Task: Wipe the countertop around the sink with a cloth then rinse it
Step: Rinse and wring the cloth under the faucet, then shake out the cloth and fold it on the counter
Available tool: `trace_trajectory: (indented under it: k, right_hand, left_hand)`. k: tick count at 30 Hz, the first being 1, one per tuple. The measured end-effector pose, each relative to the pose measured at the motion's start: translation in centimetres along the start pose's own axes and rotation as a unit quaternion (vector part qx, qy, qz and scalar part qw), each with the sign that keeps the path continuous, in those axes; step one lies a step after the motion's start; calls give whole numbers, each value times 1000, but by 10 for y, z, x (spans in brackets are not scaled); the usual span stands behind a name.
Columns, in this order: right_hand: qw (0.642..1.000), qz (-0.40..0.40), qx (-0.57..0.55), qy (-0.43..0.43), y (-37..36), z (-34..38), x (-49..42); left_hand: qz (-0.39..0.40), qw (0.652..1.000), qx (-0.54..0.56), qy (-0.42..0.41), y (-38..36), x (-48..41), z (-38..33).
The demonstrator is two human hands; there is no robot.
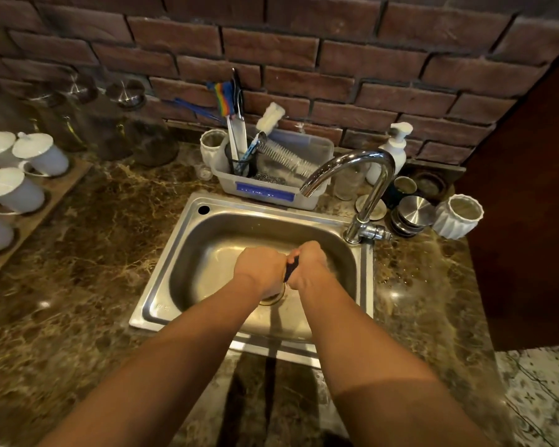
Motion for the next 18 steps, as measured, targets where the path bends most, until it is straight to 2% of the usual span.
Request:
trace_trajectory:
  k: [3, 7, 9, 11, 13, 15, 18]
  right_hand:
    - [989, 138, -35, -37, 2, 3, 27]
    - [965, 255, 56, -19, 25, 14, 61]
    - [958, 281, 61, -13, 38, 18, 74]
    - [946, 308, 103, 16, 50, 23, 87]
    - [922, 341, 176, 55, 55, 28, 104]
    - [896, 346, 259, 105, 57, 32, 117]
    - [852, 356, 344, 171, 50, 40, 146]
  left_hand:
    - [-20, 995, 88, 46, 11, 15, 7]
    - [5, 950, 292, 113, 18, 32, 39]
    - [36, 892, 436, 119, 27, 47, 50]
    - [53, 805, 582, 97, 44, 64, 54]
    - [41, 742, 665, 74, 63, 78, 59]
    - [6, 704, 708, 55, 81, 89, 65]
    - [-22, 694, 719, 33, 104, 105, 64]
Point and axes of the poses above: each hand's wrist, its own x-axis away from the middle knuckle, its own y-axis out of the back of the hand, z = x × y, the point moved 7 cm from there along -x, towards the middle knuckle, and after that the axes turned 2 degrees about x, right-handed, at the moved point
